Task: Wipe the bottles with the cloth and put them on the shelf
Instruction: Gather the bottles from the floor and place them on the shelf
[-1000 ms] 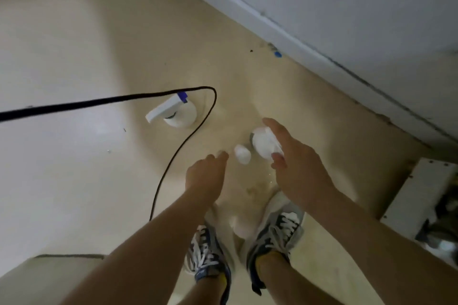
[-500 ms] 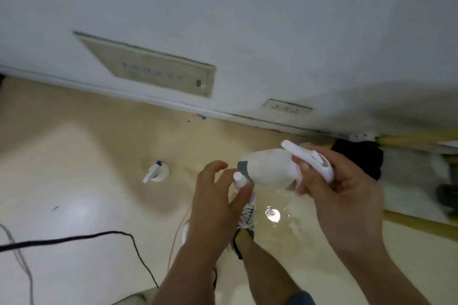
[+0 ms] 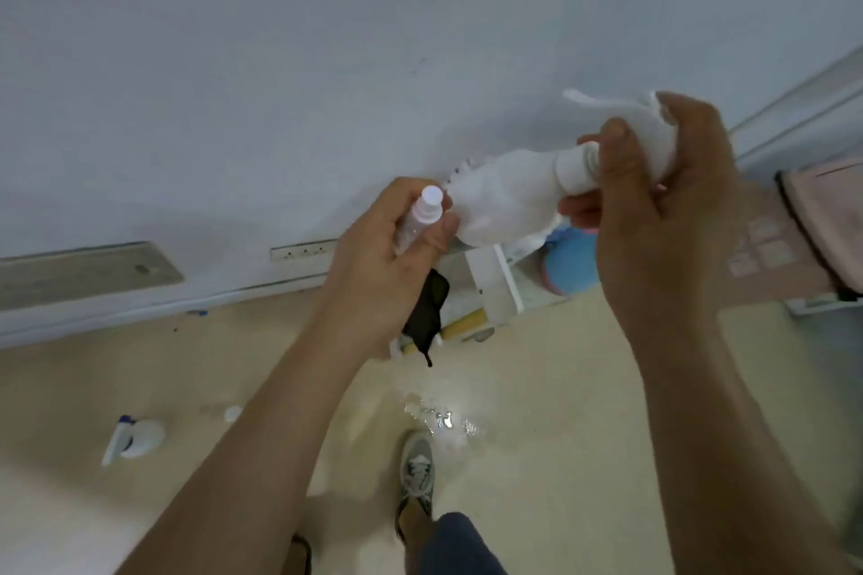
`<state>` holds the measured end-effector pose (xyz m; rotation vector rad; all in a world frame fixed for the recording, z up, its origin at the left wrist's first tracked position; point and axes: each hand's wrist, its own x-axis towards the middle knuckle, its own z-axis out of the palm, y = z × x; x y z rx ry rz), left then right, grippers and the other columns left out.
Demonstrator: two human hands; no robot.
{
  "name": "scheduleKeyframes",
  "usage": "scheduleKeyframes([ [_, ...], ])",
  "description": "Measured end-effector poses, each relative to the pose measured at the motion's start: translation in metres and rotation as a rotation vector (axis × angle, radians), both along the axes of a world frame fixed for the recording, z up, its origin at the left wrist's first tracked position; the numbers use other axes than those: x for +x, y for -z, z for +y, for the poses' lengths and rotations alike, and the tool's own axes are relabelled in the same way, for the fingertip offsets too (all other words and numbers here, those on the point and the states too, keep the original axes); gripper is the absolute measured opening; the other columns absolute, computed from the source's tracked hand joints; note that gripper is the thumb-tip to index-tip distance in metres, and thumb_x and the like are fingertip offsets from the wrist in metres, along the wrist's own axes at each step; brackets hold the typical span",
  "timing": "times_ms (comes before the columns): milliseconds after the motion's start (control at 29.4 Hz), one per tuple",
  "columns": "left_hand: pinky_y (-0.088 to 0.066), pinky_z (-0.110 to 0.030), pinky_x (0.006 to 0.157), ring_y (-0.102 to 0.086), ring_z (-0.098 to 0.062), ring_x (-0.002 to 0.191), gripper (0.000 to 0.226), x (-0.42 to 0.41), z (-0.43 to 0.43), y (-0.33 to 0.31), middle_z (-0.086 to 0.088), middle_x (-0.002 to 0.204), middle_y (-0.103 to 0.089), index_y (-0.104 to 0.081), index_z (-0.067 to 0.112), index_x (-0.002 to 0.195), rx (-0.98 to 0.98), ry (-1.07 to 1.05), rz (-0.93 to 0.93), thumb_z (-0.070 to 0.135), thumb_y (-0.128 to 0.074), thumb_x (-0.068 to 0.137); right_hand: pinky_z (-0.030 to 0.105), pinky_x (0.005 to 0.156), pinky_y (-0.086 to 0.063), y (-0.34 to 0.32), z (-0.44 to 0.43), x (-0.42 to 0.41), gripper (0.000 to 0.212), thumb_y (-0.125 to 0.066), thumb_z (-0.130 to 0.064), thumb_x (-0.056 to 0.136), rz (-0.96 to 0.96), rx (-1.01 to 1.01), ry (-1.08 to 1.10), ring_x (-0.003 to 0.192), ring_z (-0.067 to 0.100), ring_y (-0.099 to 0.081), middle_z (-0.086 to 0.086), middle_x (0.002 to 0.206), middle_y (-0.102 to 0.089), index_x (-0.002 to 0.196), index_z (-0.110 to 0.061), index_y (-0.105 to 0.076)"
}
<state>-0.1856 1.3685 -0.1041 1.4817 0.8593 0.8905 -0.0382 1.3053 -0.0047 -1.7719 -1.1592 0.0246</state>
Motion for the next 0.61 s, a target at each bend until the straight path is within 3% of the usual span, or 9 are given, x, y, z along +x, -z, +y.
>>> scheduleKeyframes([
  [102,-0.044,-0.018,0.086,-0.052,0.009,0.094,0.012,0.047,0.0,-0.018,0.018,0.101,-0.059,-0.062,0.048,0.093,0.023,0.008,0.009,0.039,-0.068,0.088,0.032,0.05,-0.055,-0.018,0.001,0.051,0.007,-0.052,-0.03,0.101,-0.085,0.032,0.034,0.053,0.012,-0.066,-0.003,0.079,-0.064,0.106,-0.026,-0.05],
  [170,-0.039,-0.01,0.078,-0.049,0.008,0.087,0.021,0.081,-0.001,-0.021,0.008,0.106,-0.056,-0.06,0.051,0.094,0.048,0.018,0.073,0.036,-0.072,0.086,0.035,0.051,-0.056,-0.018,0.01,0.084,0.008,-0.051,-0.031,0.101,-0.103,0.019,0.027,0.054,0.012,-0.066,-0.006,0.078,-0.062,0.106,-0.025,-0.051],
  [272,-0.045,-0.021,0.076,-0.055,-0.004,0.079,0.02,0.123,-0.002,-0.002,0.002,0.099,-0.063,-0.068,0.041,0.097,0.065,0.011,0.181,0.031,-0.077,0.082,0.039,0.057,-0.059,-0.001,0.028,0.122,0.023,-0.051,-0.031,0.099,-0.104,-0.065,0.005,0.063,0.017,-0.069,-0.012,0.079,-0.059,0.115,-0.016,-0.057],
  [408,-0.049,-0.032,0.084,-0.063,-0.016,0.092,0.023,0.155,0.001,0.025,0.001,0.102,-0.068,-0.074,0.023,0.105,0.086,-0.144,0.301,0.022,-0.076,0.083,0.048,0.075,-0.058,0.026,0.058,0.156,0.026,-0.052,-0.024,0.099,-0.144,-0.35,-0.103,0.084,0.028,-0.067,-0.003,0.092,-0.058,0.123,-0.013,-0.055],
  [545,-0.045,-0.026,0.077,-0.063,-0.016,0.09,0.023,0.172,0.016,0.041,0.002,0.097,-0.07,-0.072,0.019,0.107,0.13,-0.195,0.391,0.017,-0.072,0.084,0.035,0.08,-0.046,0.048,0.076,0.175,0.029,-0.051,-0.024,0.1,-0.323,-0.583,-0.173,0.102,0.033,-0.061,0.01,0.11,-0.065,0.126,-0.015,-0.054],
  [613,-0.039,-0.021,0.074,-0.06,-0.014,0.089,0.028,0.181,0.02,0.045,-0.001,0.1,-0.07,-0.067,0.018,0.115,0.183,-0.157,0.464,0.017,-0.069,0.087,0.035,0.083,-0.042,0.052,0.083,0.182,0.026,-0.051,-0.024,0.098,-0.473,-0.664,-0.197,0.106,0.033,-0.059,0.009,0.114,-0.066,0.123,-0.018,-0.058],
])
